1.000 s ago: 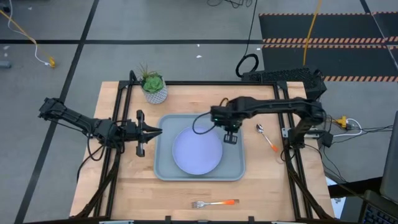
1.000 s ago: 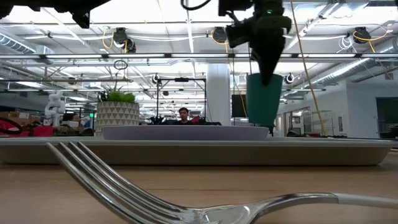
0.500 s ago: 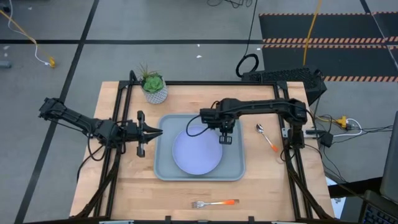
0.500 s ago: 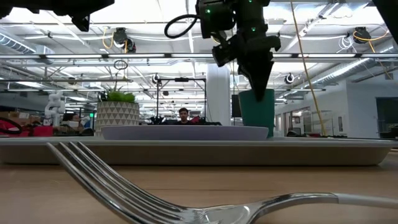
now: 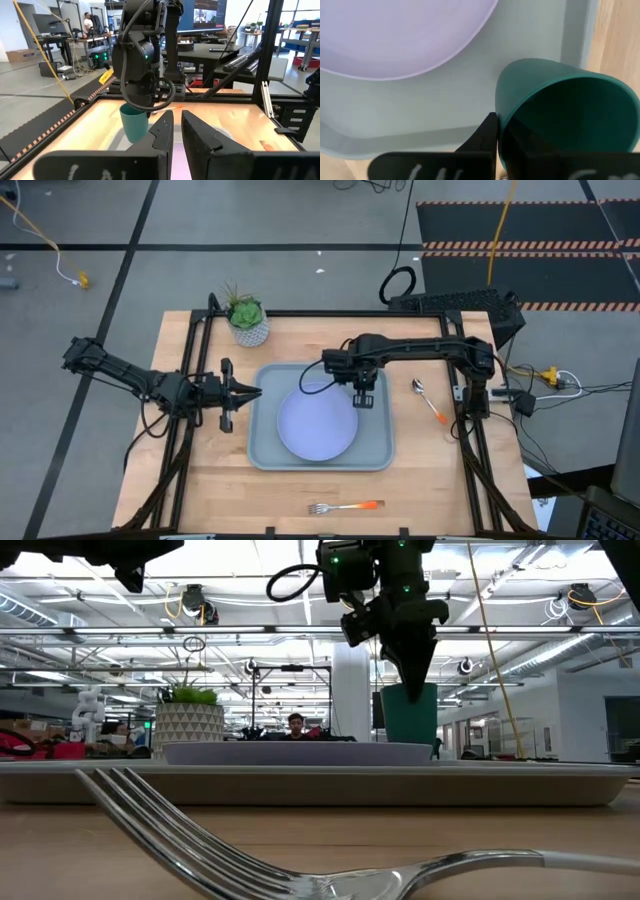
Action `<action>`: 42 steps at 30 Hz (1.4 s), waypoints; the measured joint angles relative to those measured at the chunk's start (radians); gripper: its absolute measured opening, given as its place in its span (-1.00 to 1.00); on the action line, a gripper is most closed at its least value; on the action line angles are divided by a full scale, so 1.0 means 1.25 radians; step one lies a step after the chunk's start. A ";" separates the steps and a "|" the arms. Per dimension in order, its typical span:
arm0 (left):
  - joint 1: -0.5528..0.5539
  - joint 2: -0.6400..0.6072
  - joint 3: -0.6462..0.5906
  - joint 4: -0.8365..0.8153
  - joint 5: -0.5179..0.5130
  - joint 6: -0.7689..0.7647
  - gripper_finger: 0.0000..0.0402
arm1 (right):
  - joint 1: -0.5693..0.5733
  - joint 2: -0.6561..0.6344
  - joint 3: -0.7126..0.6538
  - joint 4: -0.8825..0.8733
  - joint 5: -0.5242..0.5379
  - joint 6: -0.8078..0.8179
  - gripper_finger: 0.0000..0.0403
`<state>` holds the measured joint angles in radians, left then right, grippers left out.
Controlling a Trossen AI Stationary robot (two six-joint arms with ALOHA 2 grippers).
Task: Pick and place plate/cup/fork/spoon on tray
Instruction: Put the green cup to the top right of the blue plate on the blue tray
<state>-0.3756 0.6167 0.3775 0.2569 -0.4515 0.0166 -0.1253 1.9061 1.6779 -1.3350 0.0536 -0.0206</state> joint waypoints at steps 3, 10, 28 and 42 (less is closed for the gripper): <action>0.000 0.000 0.000 -0.002 0.000 0.000 -0.79 | -0.001 0.000 0.000 0.001 0.000 -0.012 -1.00; 0.000 0.000 0.000 -0.020 0.000 -0.012 -0.79 | -0.010 0.000 0.000 0.019 -0.003 -0.015 -1.00; -0.019 0.000 0.000 -0.023 0.000 -0.019 -0.79 | -0.042 -0.006 -0.077 0.071 -0.047 -0.013 -1.00; -0.019 0.000 0.000 -0.016 0.000 -0.010 -0.79 | -0.057 -0.153 -0.162 0.177 -0.048 0.042 -0.84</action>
<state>-0.3988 0.6167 0.3775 0.2367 -0.4515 0.0044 -0.1967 1.7151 1.4752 -1.1143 -0.0067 0.0322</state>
